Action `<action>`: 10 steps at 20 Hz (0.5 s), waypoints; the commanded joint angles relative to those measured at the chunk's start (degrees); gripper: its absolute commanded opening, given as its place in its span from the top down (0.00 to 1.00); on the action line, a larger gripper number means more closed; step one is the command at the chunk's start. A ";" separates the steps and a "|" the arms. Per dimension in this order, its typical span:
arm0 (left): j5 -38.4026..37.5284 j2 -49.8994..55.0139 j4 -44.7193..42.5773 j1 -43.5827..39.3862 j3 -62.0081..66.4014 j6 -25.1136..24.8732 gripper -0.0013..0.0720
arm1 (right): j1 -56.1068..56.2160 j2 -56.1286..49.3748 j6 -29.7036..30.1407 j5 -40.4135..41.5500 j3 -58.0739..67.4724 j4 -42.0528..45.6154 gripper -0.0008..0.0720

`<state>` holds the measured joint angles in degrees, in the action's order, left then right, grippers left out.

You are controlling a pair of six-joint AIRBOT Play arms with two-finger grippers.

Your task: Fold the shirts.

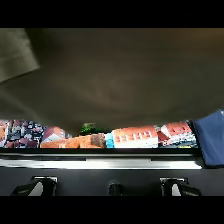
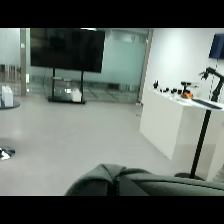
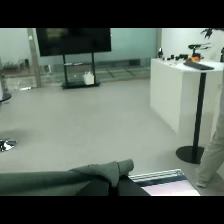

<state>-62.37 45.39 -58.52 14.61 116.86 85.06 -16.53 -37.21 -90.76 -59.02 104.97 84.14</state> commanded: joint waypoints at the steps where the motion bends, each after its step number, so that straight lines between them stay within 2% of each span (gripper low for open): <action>1: 0.39 -0.44 -0.61 0.02 0.26 0.44 0.95 | 0.04 0.39 -0.57 -3.17 0.20 1.55 0.93; 5: -4.61 5.18 -0.63 0.02 0.24 0.46 0.95 | 0.07 -7.32 -3.30 -16.44 0.17 1.14 0.93; 8: -15.93 16.09 -0.68 -0.59 -1.86 0.37 0.95 | 0.07 -21.75 0.22 -28.33 0.07 -1.88 0.93; 10: -18.86 23.78 -1.95 -2.64 -8.94 -1.68 0.95 | 0.07 -33.68 -0.02 -31.82 -0.87 -4.22 0.94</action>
<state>-73.91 60.14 -58.94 13.56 113.47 85.34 -16.45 -57.87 -91.64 -81.45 104.73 82.37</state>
